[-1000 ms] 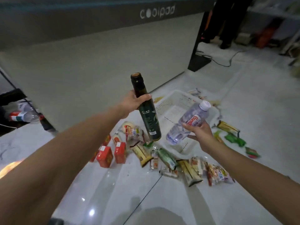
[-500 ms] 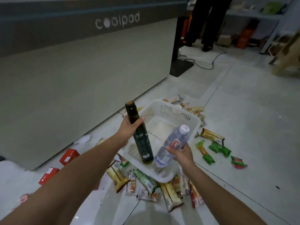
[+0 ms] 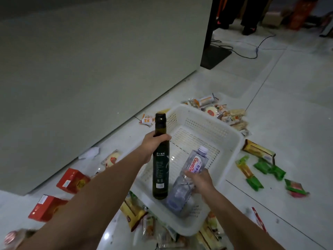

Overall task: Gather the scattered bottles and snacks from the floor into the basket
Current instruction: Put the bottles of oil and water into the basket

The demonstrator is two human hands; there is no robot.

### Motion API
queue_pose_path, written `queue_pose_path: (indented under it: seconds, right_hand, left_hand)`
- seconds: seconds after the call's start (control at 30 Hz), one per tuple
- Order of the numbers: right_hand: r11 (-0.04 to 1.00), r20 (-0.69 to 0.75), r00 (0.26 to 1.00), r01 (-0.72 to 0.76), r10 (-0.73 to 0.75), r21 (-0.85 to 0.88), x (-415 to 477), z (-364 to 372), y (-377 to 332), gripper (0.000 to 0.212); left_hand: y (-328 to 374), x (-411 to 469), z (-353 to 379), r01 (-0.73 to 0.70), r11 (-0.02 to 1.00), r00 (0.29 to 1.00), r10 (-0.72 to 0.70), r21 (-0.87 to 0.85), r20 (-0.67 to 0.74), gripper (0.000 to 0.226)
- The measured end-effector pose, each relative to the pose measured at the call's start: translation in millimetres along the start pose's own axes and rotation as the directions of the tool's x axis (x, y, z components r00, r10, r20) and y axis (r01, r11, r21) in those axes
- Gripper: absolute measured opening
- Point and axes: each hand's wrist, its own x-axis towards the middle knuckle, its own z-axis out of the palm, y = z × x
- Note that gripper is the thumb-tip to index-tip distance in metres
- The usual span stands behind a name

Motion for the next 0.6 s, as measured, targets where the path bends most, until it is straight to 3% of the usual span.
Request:
queue_pose_path:
  seconds: [0.1,0.27,0.4,0.5,0.6]
  right_hand:
    - [0.989,-0.006,0.990,-0.142,0.142,0.046,23,2,0,0.054]
    - [0.950,0.007,0.951,-0.308,0.308,0.049,43,3,12,0.037]
    - [0.927,-0.059,0.926,-0.371,0.374,0.049,59,10,13,0.051]
    - [0.910,-0.089,0.906,-0.414,0.413,0.005,66,14,11,0.070]
    - [0.912,-0.096,0.909,-0.410,0.406,-0.024,70,16,14,0.076]
  left_hand:
    - [-5,26,10,0.082,0.992,0.995,-0.087,0.091,0.050,0.028]
    - [-20,59,36,0.186,0.958,0.975,-0.208,0.218,0.084,0.029]
    - [-48,83,57,0.161,0.926,0.982,-0.185,0.341,0.038,0.039]
    - [-73,89,69,0.120,0.873,0.988,-0.150,0.472,0.026,0.060]
    - [-84,89,82,0.103,0.812,0.994,-0.112,0.575,-0.020,0.078]
